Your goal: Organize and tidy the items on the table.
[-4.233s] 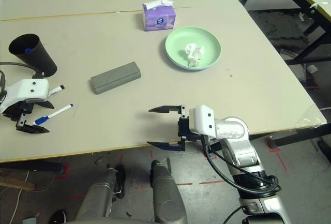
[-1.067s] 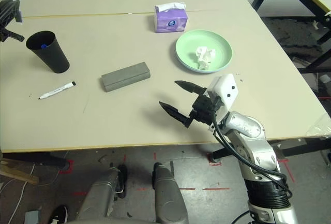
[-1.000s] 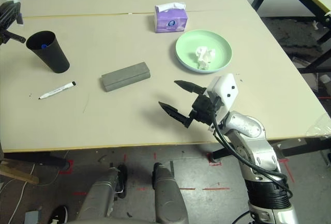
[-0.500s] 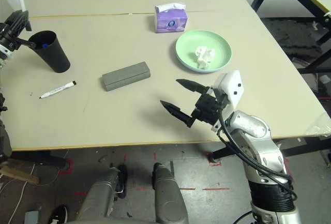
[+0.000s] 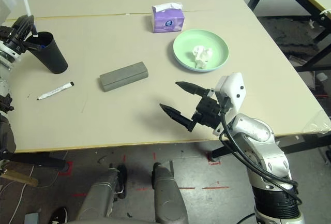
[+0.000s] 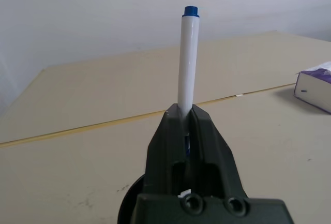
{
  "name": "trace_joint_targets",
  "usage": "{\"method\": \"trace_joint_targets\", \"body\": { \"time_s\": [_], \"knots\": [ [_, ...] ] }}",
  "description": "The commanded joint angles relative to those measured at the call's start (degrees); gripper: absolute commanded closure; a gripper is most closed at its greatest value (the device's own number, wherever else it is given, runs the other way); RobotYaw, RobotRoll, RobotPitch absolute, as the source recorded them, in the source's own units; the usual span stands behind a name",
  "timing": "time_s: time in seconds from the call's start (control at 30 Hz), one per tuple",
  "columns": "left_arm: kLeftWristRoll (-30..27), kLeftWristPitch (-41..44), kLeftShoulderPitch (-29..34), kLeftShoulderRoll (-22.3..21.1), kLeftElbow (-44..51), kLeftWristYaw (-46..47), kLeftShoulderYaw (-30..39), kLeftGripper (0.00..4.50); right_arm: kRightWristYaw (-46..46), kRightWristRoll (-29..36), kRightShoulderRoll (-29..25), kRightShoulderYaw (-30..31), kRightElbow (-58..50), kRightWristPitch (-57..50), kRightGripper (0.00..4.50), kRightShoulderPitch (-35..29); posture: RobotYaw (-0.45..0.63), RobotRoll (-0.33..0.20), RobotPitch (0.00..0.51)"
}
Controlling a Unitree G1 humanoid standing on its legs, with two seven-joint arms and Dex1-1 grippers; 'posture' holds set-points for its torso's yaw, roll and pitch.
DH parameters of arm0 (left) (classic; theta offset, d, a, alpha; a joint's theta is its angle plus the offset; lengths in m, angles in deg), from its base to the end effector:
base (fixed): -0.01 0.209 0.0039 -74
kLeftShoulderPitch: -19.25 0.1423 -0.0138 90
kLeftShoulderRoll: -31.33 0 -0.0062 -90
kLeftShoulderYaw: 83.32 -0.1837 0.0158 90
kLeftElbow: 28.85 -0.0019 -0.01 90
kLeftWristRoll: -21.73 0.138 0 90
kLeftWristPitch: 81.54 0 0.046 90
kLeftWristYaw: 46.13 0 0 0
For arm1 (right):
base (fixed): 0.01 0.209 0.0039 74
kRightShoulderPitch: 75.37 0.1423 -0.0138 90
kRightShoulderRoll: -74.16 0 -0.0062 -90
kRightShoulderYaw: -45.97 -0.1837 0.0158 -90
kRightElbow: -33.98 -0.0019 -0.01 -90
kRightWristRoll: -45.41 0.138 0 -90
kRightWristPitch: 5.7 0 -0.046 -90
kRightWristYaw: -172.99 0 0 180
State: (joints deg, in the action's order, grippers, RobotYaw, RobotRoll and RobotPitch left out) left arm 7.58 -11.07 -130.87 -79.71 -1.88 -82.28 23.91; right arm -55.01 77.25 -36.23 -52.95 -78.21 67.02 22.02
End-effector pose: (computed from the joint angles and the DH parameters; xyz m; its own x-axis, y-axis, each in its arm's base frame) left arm 0.3284 0.3136 0.2204 0.8962 -0.1957 0.3982 0.1283 0.9734 0.1898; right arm 0.2099 -0.2384 0.1692 0.5851 0.8094 0.0503 -0.7763 0.5770 -0.2536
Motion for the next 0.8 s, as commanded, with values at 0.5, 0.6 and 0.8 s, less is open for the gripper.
{"method": "trace_joint_targets", "body": {
  "time_s": [0.5, 0.6, 0.8],
  "knots": [
    [-0.62, 1.59, 1.07, -4.58, 2.45, -5.63, 1.36, 0.04, -2.45, 1.03, 0.64, 1.24, 1.49, 0.00, 0.00, 1.88, -0.20, 0.000, 0.232],
    [-0.43, 3.98, -0.10, -7.43, 4.22, -10.79, 0.29, 0.04, -4.51, 2.16, 1.00, 1.58, 1.25, 0.49, 0.00, 1.96, -0.19, 0.000, 0.234],
    [3.02, 12.41, -9.62, -17.72, 5.37, -20.27, -4.26, 0.04, -10.42, 0.87, 1.98, 7.43, 1.71, 2.66, 0.00, 2.68, -0.16, 0.000, 0.235]
  ]
}}
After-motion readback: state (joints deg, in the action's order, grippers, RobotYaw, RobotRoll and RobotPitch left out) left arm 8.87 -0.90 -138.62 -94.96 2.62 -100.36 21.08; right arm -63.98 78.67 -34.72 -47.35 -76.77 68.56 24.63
